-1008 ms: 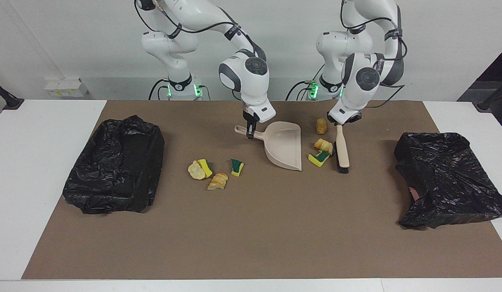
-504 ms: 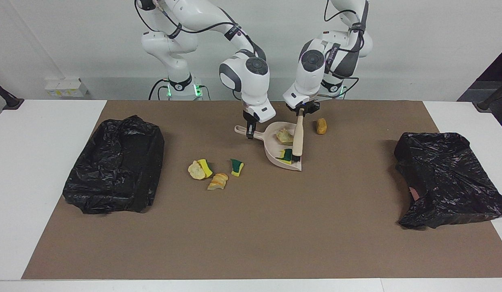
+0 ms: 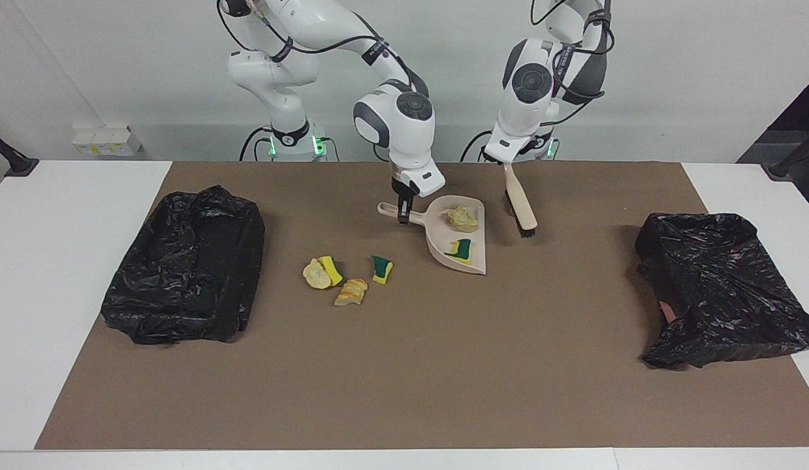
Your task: Sweep and dump trash in bin
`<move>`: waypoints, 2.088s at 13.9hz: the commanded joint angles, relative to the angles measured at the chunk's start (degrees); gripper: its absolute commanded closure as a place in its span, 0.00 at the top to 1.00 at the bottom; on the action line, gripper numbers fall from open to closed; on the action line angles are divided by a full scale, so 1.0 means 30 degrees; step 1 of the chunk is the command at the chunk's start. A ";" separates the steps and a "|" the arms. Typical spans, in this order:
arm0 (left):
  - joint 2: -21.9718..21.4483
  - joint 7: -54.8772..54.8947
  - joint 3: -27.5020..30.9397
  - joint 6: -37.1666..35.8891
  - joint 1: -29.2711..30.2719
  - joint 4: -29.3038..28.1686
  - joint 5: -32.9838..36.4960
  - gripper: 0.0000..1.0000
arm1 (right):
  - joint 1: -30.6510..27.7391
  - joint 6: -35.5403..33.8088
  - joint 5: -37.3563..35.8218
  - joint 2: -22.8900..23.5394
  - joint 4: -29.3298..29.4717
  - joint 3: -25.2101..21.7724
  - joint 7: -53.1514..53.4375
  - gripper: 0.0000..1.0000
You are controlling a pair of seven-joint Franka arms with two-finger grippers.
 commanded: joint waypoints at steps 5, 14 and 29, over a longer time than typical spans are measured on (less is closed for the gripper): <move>-0.3545 -0.5493 0.0011 0.0218 0.0547 -0.4538 -0.0304 0.00 | 0.0236 -0.0021 -0.0272 -0.0305 -0.0850 0.0225 -0.1831 0.00; -0.1469 -0.6234 -0.0165 0.6419 -0.2290 -0.5775 -0.0915 0.00 | 0.0091 -0.0311 -0.0301 -0.0246 -0.0794 0.0137 -0.0106 0.00; 0.2315 0.0293 0.0449 0.4947 -0.3236 0.1927 -0.2413 0.00 | -0.0056 -0.0869 -0.0565 -0.0217 -0.0705 0.0108 0.0838 0.00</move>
